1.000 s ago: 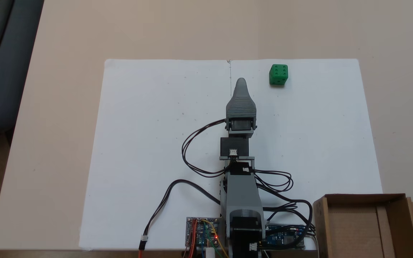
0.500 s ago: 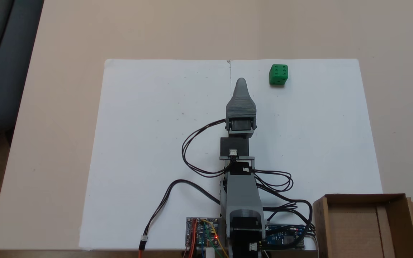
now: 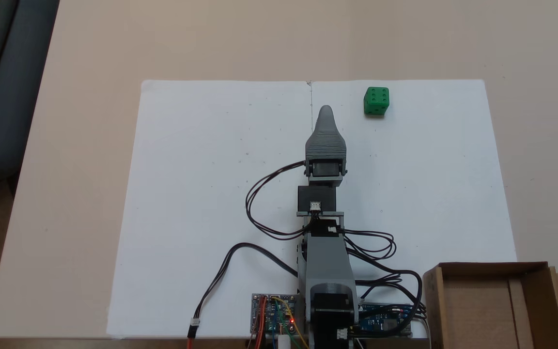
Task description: Grasp a green dice and put it in the bin.
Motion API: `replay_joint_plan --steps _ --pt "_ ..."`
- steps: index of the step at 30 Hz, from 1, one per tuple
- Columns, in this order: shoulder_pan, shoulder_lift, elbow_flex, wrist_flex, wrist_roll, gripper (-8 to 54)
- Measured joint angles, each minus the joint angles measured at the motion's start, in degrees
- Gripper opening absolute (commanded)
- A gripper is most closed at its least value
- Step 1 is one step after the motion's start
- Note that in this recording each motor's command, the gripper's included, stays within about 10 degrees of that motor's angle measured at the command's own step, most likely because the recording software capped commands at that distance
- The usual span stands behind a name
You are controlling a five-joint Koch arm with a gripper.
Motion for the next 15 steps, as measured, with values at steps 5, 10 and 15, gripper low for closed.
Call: replay_joint_plan --steps 5,10,15 --pt "0.09 0.00 0.00 0.00 0.00 44.7" --pt "0.09 0.00 0.00 0.00 0.00 44.7" --pt "0.00 0.00 0.00 0.00 0.00 44.3"
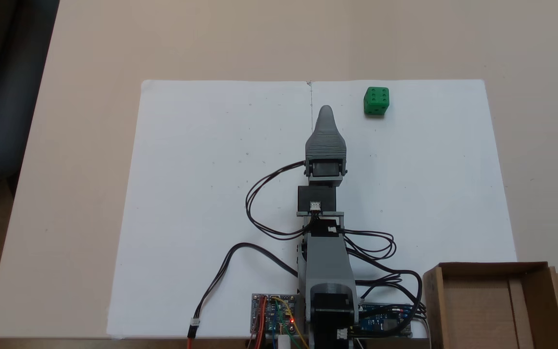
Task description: Grasp a green dice and put it in the bin.
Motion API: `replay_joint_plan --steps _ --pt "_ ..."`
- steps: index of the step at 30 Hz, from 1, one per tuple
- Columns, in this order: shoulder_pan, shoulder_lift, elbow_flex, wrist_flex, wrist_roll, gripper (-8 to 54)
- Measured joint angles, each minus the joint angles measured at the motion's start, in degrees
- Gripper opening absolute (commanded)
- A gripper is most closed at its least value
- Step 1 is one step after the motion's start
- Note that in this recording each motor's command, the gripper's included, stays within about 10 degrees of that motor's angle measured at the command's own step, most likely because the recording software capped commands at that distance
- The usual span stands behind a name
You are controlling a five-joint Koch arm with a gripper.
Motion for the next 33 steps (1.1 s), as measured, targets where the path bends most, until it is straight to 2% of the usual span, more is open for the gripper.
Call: replay_joint_plan --steps 25,28,33 --pt "0.09 0.00 -0.70 0.97 0.00 42.2" --pt "0.00 0.00 -3.08 8.53 0.00 42.1" --pt "0.09 0.00 -17.40 27.86 0.00 42.2"
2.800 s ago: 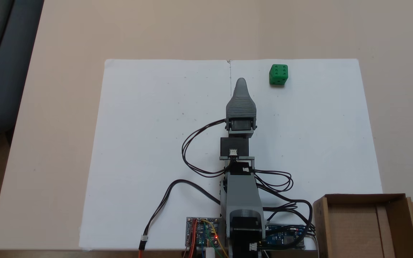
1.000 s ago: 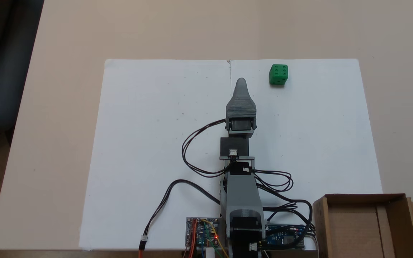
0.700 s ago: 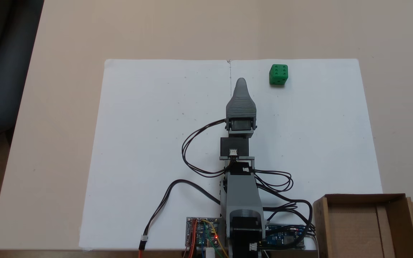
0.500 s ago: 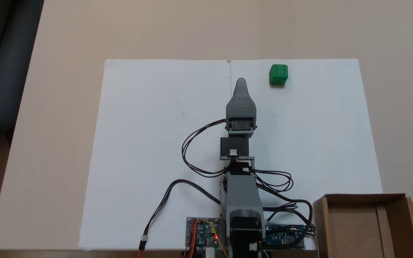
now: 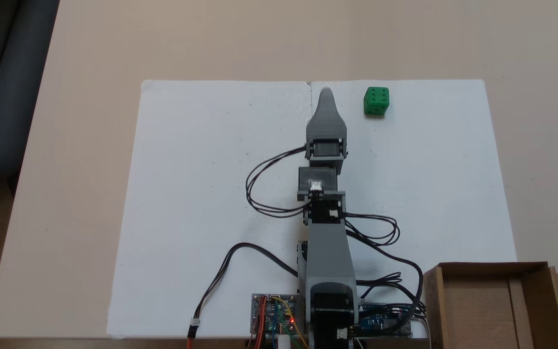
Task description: Grasp a green dice and put it in the bin.
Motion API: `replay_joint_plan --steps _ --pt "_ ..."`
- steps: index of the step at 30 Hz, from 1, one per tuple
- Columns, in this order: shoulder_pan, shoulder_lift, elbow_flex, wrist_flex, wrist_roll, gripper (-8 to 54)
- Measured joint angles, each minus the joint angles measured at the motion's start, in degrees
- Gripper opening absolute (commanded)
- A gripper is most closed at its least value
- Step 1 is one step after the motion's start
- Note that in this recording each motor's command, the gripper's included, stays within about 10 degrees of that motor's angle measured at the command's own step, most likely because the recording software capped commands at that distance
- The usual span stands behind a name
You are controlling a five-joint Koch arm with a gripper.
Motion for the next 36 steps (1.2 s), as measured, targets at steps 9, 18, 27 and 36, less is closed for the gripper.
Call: replay_joint_plan --steps 9,18,27,36 --pt "0.44 0.00 -17.40 34.80 0.00 42.4" --pt "1.58 -2.02 -49.13 71.46 0.00 42.3" --pt "5.45 -24.35 -81.83 98.61 0.00 42.2" --pt "6.06 -35.42 -94.66 124.98 0.00 46.3"
